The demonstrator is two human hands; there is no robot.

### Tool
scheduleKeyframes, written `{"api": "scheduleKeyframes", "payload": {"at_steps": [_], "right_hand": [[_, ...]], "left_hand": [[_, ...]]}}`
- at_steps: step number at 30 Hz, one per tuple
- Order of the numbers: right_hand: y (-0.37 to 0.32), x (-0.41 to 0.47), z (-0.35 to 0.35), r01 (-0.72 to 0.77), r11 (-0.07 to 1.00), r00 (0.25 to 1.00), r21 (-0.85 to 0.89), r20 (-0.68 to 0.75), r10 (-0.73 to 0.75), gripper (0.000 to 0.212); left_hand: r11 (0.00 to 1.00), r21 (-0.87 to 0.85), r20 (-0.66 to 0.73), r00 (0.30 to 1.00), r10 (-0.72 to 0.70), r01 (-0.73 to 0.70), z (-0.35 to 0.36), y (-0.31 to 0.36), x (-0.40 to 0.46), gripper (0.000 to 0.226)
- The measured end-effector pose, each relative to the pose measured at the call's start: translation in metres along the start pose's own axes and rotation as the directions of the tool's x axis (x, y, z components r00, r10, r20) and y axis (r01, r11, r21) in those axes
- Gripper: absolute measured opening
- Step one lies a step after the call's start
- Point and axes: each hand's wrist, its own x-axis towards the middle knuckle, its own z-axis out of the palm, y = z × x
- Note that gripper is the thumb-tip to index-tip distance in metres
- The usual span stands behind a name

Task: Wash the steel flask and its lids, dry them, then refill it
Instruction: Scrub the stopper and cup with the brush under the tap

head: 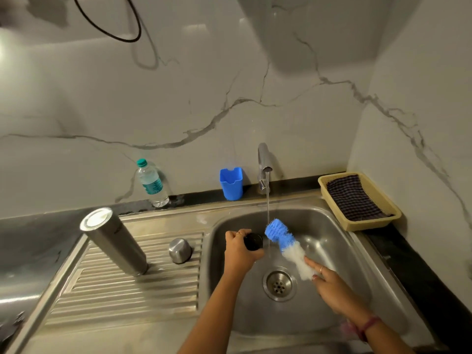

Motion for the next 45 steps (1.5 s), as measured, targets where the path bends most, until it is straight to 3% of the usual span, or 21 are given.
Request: {"api": "scheduleKeyframes", "payload": {"at_steps": [7,14,25,31,39,45], "right_hand": [[-0.016,-0.004,0.017,0.013,1.0,0.998,-0.027,0.07,-0.011,0.052],[-0.044,-0.01,0.034,0.033,0.999,0.997,-0.032,0.065,-0.031,0.05],[-0.046,0.003,0.059,-0.024,0.999,0.999,0.042,0.047,0.022,0.051],[-0.038,0.008,0.061,-0.07,0.995,0.996,0.072,0.051,0.066,0.051],[-0.041,0.009,0.063,-0.074,0.994,0.996,0.075,0.048,0.071,0.05],[-0.044,0.008,0.064,-0.086,0.991,0.995,0.1,0.05,0.081,0.05]], "left_hand": [[0.994,-0.103,-0.126,0.99,-0.061,0.048,-0.026,-0.023,-0.026,0.048],[0.96,-0.253,-0.318,0.927,-0.199,0.119,-0.06,-0.071,-0.05,0.042],[0.905,-0.36,-0.425,0.823,-0.376,0.227,-0.092,-0.124,-0.078,0.06],[0.89,-0.357,-0.405,0.811,-0.422,0.285,-0.096,-0.138,-0.074,0.09],[0.913,-0.211,-0.364,0.839,-0.405,0.349,-0.101,-0.136,-0.072,0.081],[0.904,-0.055,-0.344,0.841,-0.416,0.425,-0.106,-0.135,-0.067,0.088]]}}
